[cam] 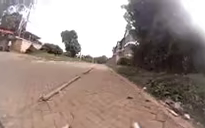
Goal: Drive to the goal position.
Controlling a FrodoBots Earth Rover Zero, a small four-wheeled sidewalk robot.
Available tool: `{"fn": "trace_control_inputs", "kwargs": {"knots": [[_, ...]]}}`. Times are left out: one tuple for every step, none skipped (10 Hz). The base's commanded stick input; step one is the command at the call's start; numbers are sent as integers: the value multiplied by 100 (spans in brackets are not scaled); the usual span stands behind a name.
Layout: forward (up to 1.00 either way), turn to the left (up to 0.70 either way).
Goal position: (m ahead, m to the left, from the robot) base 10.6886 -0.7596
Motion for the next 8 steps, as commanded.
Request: {"fn": "trace_control_inputs", "kwargs": {"knots": [[50, 0], [50, 0], [50, 0], [50, 0], [50, 0], [50, 0], [50, 0], [50, 0]]}}
